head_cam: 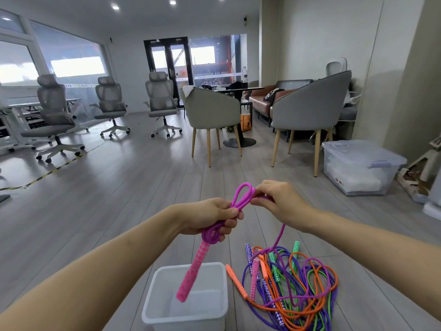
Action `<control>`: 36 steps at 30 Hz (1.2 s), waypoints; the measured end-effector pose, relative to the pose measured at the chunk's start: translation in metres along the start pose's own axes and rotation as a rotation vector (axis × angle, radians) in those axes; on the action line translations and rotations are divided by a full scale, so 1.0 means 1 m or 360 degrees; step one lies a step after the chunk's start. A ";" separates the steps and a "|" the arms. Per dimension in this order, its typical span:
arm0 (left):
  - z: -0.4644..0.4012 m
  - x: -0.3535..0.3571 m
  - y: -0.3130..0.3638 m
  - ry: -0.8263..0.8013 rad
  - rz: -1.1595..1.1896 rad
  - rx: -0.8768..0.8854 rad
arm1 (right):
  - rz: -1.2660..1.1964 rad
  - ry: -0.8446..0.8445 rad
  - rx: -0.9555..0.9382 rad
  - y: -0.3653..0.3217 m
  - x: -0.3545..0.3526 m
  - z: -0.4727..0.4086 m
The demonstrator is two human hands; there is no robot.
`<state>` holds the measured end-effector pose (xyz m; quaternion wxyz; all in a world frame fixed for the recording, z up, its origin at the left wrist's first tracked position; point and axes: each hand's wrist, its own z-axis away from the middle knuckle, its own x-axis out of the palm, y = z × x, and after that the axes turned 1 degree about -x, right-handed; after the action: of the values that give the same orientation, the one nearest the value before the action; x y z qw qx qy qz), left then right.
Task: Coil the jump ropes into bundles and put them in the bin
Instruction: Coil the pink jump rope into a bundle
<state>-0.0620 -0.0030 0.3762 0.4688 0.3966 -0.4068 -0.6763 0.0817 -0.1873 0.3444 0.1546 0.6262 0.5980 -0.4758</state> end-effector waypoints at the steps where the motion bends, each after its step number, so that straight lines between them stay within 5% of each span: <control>1: 0.002 -0.001 -0.002 -0.0014 -0.0012 -0.0002 | -0.0017 -0.0018 0.0072 0.004 0.000 0.002; 15: -0.016 -0.005 -0.005 0.0726 0.0300 0.0354 | -0.0954 0.0464 0.1247 0.001 0.020 -0.021; 22: -0.031 0.002 -0.009 0.0918 0.0189 0.0479 | -0.1457 0.0568 0.1065 -0.036 0.032 -0.025; 36: -0.040 0.018 -0.008 0.0958 0.0081 0.0565 | -0.1346 0.0497 0.0774 -0.044 0.037 -0.017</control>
<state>-0.0323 -0.0256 0.3520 0.5080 0.6433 -0.3715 -0.4359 0.0427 -0.1411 0.3405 -0.2928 0.4110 0.6869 -0.5229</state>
